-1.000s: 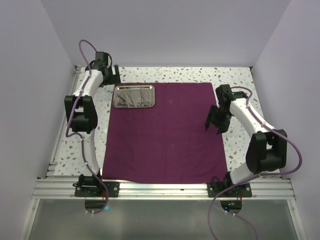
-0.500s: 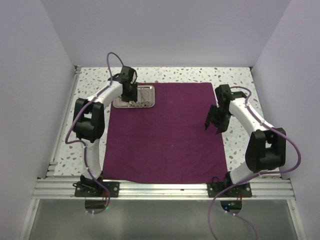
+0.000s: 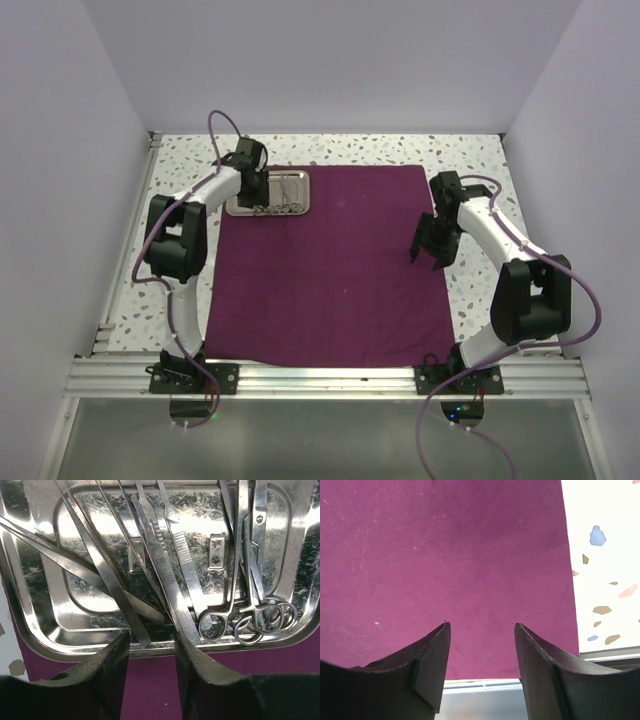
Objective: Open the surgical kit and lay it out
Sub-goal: Pick up the medical item from the container.
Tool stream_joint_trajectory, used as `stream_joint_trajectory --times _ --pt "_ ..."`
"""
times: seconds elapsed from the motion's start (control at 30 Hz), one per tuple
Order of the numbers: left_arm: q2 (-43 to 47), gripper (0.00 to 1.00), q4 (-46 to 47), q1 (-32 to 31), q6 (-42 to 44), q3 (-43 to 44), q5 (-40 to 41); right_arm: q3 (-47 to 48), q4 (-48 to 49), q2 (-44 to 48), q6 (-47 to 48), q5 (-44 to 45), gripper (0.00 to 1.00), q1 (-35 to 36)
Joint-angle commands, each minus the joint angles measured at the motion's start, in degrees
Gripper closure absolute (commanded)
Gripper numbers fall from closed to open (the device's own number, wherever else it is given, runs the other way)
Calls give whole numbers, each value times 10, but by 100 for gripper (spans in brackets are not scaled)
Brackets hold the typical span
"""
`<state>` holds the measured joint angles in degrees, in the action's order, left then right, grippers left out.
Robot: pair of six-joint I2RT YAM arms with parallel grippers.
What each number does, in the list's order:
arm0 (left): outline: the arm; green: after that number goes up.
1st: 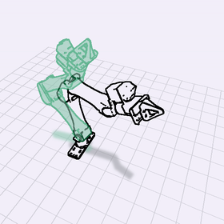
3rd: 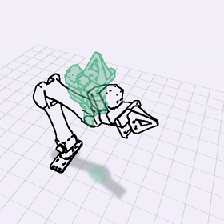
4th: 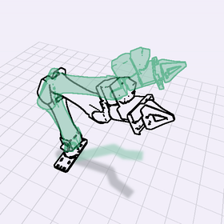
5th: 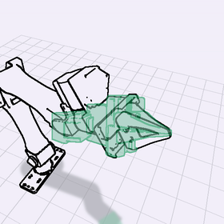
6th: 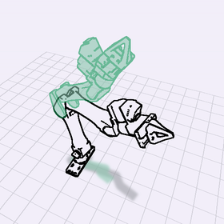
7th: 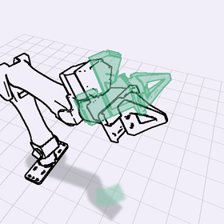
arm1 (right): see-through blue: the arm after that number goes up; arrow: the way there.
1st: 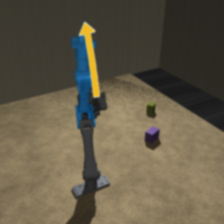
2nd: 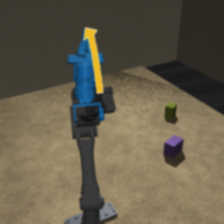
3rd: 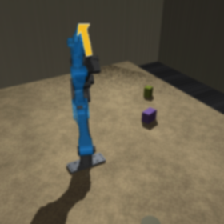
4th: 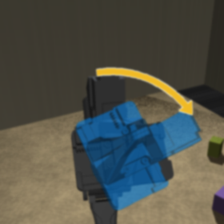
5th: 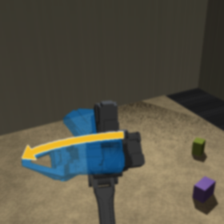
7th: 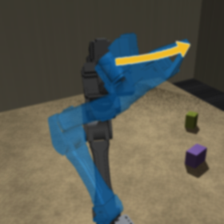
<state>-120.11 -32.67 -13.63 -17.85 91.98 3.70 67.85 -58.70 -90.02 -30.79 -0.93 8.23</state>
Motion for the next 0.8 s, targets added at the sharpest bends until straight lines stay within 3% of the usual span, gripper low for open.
stream_joint_trajectory --times 0.0,0.53,0.6,0.77 --pt "-13 56 26 0 4 3 28 19 -3 -7 10 4 43 -1" --pt "-77 59 23 0 6 25 50 24 1 -26 6 6 43 -1" --pt "-99 63 20 1 6 40 41 27 1 -30 6 5 43 -1" --pt "-122 89 3 1 8 66 34 37 2 -38 6 6 43 -1"
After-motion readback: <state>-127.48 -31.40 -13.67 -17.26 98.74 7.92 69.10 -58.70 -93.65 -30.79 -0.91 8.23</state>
